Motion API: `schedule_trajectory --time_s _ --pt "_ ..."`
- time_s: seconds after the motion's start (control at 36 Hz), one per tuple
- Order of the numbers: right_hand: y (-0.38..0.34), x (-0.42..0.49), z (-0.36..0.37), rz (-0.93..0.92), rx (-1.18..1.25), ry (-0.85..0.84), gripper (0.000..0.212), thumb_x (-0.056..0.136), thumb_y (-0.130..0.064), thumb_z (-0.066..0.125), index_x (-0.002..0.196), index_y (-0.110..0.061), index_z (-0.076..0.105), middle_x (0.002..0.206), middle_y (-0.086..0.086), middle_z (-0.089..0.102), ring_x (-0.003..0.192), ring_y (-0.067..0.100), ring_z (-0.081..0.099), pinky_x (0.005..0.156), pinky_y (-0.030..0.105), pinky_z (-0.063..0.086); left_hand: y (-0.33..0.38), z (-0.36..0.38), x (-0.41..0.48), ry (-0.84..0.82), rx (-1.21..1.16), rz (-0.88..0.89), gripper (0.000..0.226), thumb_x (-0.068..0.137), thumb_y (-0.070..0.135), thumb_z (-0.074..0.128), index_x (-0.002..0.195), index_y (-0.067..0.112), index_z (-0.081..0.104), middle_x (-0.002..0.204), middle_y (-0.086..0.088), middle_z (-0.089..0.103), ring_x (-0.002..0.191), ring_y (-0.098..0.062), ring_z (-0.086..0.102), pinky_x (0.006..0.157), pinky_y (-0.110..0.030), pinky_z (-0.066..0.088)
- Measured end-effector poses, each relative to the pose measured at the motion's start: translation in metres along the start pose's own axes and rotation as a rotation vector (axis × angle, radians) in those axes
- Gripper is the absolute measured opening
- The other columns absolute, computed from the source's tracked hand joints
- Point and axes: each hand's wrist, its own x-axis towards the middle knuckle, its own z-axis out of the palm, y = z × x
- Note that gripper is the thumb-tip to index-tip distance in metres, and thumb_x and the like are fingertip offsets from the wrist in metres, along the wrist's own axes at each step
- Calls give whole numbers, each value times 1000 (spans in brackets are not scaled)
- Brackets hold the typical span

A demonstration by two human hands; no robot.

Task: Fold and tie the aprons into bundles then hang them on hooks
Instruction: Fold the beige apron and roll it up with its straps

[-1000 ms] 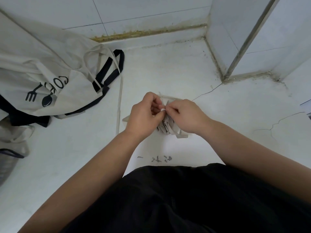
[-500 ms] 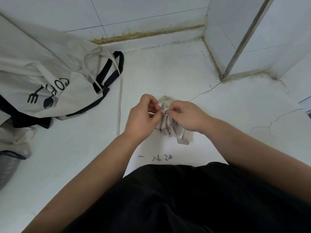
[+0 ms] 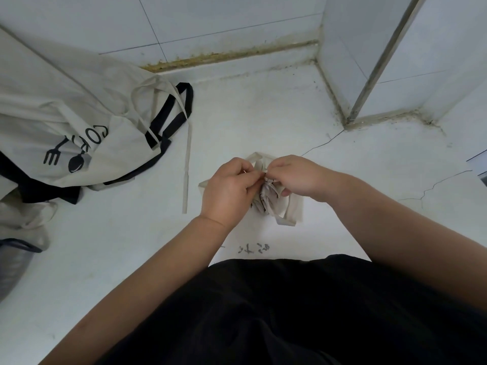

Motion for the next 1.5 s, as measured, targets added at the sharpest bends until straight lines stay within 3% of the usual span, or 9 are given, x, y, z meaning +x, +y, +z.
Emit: schedule_trajectory --time_s 0.14,0.33,0.5,0.64,0.97,1.19,1.31,1.42,1.5 --pt "5 -1 -5 4 82 -60 32 93 -6 46 63 -14 44 70 3 43 69 16 44 65 24 44 0 -3 3 -27 109 62 36 86 30 51 79 3 73 71 -4 58 63 -18 54 53 -20 39" --pt "10 0 -5 -12 58 -34 30 97 -12 48 67 -11 47 73 6 45 71 18 44 64 24 43 -2 -2 6 -26 246 217 14 79 9 60 71 4 71 67 -10 55 55 -27 50 45 -34 46" --pt "19 -4 -4 -243 -218 75 21 95 -9 48 86 2 63 71 6 50 68 17 44 71 27 40 6 -9 5 -222 58 -144 9 93 17 58 95 12 65 101 -1 42 94 -17 39 76 -25 36" --pt "30 3 4 -295 -627 368 28 95 -9 45 114 -11 64 106 10 64 96 30 58 79 31 42 5 -20 17 -384 35 -302 12 93 15 54 87 24 53 95 5 39 97 -16 40 81 -29 39" --pt "39 9 18 -217 -813 493 31 92 -1 44 119 -9 55 114 11 58 104 32 53 73 31 32 10 -32 9 -491 272 -179 12 91 11 48 87 21 42 82 6 46 79 -21 42 75 -30 28" --pt "23 11 9 -86 -505 342 23 93 -6 44 105 -12 63 109 6 63 102 27 56 78 30 42 -1 -34 -3 -439 -170 -493 15 93 10 53 80 19 53 79 9 50 73 -10 50 68 -22 40" --pt "17 1 -1 -189 -347 244 20 97 -16 43 104 -11 61 90 -1 59 87 21 54 71 28 40 -2 -34 -4 -383 -530 -771 18 91 37 61 98 22 57 101 9 62 96 -13 62 93 -33 48" --pt "16 -10 5 -129 107 128 29 99 -17 43 125 -17 56 112 -4 53 109 16 52 97 32 45 16 -26 8 -484 -199 -822 59 83 58 60 127 21 46 102 10 60 99 -14 59 85 -32 47" --pt "25 -19 6 -64 322 71 49 99 -16 40 145 -28 29 130 -1 41 108 18 47 97 36 46 24 -21 11 -461 -102 -818 34 82 47 64 98 19 55 88 6 58 85 -15 57 79 -34 49"
